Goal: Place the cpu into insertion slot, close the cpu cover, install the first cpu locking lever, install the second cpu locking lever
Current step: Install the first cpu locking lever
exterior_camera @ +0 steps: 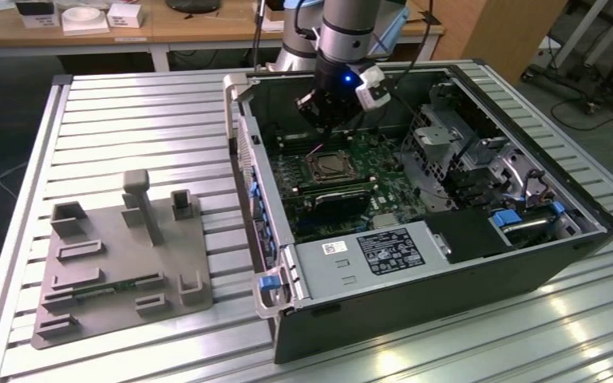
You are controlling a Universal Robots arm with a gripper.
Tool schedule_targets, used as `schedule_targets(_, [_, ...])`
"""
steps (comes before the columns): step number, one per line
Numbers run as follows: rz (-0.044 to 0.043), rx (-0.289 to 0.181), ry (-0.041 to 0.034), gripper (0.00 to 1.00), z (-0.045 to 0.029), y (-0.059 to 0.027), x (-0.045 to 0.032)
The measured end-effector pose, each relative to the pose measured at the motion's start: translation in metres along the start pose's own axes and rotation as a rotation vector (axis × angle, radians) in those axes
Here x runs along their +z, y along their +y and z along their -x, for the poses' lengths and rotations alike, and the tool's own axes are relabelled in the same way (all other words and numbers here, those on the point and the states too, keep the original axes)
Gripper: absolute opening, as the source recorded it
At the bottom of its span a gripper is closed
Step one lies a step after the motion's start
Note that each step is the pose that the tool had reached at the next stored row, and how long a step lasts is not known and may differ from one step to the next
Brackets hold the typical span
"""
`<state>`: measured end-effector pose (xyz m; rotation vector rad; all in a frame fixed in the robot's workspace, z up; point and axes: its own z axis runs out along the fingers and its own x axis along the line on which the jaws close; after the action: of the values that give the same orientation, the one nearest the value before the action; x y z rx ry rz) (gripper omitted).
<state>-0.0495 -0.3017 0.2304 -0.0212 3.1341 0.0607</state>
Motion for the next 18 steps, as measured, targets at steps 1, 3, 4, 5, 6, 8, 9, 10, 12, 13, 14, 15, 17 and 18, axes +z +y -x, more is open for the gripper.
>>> schedule_targets(1, [-0.0001, 0.000, 0.0001, 0.10, 0.0000, 0.0001, 0.0008])
schedule_targets(3, [-0.0001, -0.001, 0.0002, 0.10, 0.0000, 0.0003, 0.0025])
schedule_targets(4, [-0.0001, -0.001, 0.0002, 0.10, 0.0000, 0.0005, 0.0034])
schedule_targets(5, [-0.0002, -0.001, 0.0002, 0.10, 0.0000, 0.0006, 0.0043])
schedule_targets(6, [-0.0002, -0.001, 0.0002, 0.10, 0.0000, 0.0007, 0.0053])
schedule_targets(8, [-0.0002, -0.001, 0.0002, 0.10, 0.0000, 0.0010, 0.0071])
schedule_targets(9, [-0.0002, -0.001, 0.0002, 0.10, 0.0000, 0.0012, 0.0082])
schedule_targets(10, [-0.0002, -0.001, 0.0002, 0.10, -0.0001, 0.0013, 0.0091])
schedule_targets(12, [-0.0002, -0.001, 0.0003, 0.10, -0.0001, 0.0016, 0.0109])
schedule_targets(13, [-0.0002, -0.001, 0.0003, 0.10, -0.0001, 0.0018, 0.0120])
schedule_targets(14, [-0.0003, -0.001, 0.0003, 0.10, -0.0001, 0.0019, 0.0132])
schedule_targets(15, [-0.0003, -0.001, 0.0003, 0.10, -0.0001, 0.0020, 0.0144])
schedule_targets(17, [-0.0002, -0.002, 0.0003, 0.10, 0.0000, 0.0023, 0.0171])
schedule_targets(18, [-0.0002, -0.002, 0.0003, 0.10, 0.0001, 0.0024, 0.0183])
